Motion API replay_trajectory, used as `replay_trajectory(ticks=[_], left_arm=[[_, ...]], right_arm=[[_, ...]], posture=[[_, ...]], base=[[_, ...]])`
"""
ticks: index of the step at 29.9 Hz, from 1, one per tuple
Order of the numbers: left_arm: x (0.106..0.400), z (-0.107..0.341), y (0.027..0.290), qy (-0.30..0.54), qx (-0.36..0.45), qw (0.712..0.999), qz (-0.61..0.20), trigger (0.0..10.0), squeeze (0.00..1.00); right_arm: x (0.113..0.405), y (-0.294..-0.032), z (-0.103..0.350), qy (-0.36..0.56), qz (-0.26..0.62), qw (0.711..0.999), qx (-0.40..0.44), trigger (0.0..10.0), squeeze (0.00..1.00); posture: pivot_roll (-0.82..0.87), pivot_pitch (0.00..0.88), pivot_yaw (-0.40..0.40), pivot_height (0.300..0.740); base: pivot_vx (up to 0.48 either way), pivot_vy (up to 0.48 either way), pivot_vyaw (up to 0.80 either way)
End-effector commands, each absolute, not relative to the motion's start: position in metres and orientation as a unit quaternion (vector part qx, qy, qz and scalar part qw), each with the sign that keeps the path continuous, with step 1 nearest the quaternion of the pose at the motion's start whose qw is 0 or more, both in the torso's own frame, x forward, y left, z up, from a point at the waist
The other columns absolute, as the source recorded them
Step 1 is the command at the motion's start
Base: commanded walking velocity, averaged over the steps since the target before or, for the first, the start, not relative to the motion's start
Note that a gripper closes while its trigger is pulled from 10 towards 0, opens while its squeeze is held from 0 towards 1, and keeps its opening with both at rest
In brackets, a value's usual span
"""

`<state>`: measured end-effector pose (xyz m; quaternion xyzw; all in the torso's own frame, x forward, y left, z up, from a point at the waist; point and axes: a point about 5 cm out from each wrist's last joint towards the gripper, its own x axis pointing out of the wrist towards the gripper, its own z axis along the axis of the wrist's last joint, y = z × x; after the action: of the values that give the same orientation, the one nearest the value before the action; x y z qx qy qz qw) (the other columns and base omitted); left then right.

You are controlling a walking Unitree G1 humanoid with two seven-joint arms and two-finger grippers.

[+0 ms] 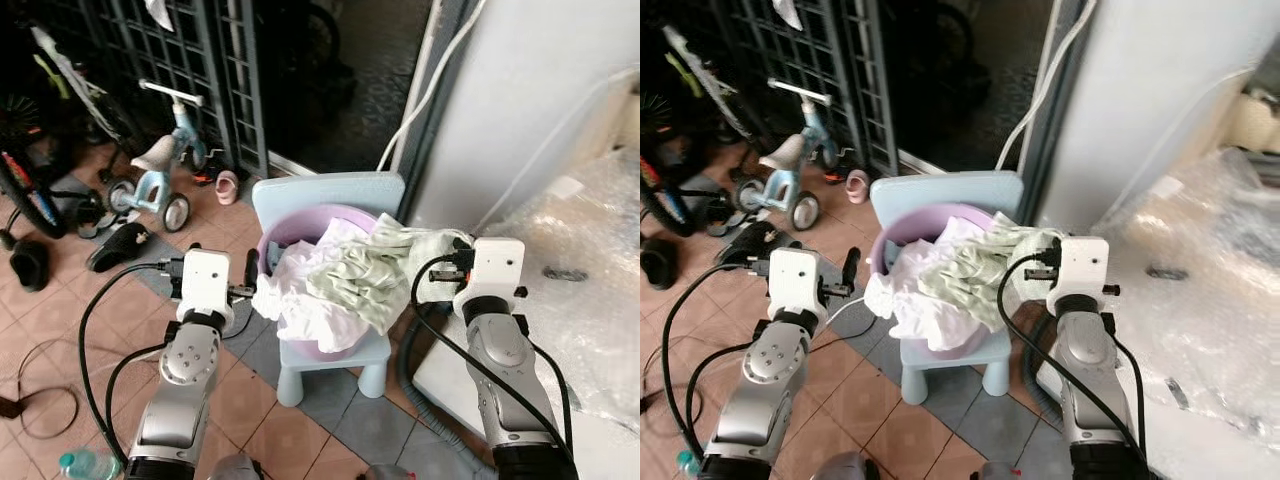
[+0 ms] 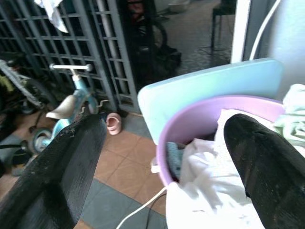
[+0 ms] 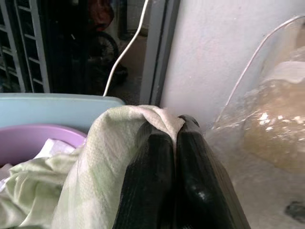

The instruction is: Clothes washing

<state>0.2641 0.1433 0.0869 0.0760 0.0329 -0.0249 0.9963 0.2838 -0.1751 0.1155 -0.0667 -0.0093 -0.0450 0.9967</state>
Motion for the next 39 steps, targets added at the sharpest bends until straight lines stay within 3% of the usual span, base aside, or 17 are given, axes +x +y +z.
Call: replay_trajectory(ticks=[1,23,29,34,39], left_arm=[[0.265,0.087,0.144,0.030,0.077,0.996,-0.030,10.0,0.00],[0.269,0.085,0.140,0.026,0.065,0.997,-0.034,10.0,0.00],[0.270,0.086,0.142,0.022,0.044,0.998,-0.032,10.0,0.00],[0.271,0.087,0.143,0.020,0.046,0.998,-0.035,10.0,0.00],[0.273,0.087,0.142,0.017,0.042,0.998,-0.035,10.0,0.00]], right_arm=[[0.288,-0.174,0.127,-0.028,-0.050,0.996,-0.064,10.0,0.00],[0.300,-0.163,0.153,-0.074,-0.009,0.994,-0.076,10.0,0.00],[0.309,-0.139,0.170,-0.108,0.128,0.981,-0.101,10.0,0.00],[0.324,-0.140,0.196,-0.142,0.166,0.967,-0.131,10.0,0.00],[0.343,-0.137,0.236,-0.192,0.231,0.934,-0.192,10.0,0.00]], posture=[[-0.07,0.000,0.033,0.740],[-0.08,0.000,0.031,0.740],[-0.08,0.000,0.036,0.740],[-0.07,0.000,0.038,0.740],[-0.07,0.000,0.035,0.740]], base=[[0.000,-0.319,-0.72],[0.000,-0.316,-0.70],[0.000,0.000,0.00],[0.165,0.000,0.00],[0.351,0.000,0.00]])
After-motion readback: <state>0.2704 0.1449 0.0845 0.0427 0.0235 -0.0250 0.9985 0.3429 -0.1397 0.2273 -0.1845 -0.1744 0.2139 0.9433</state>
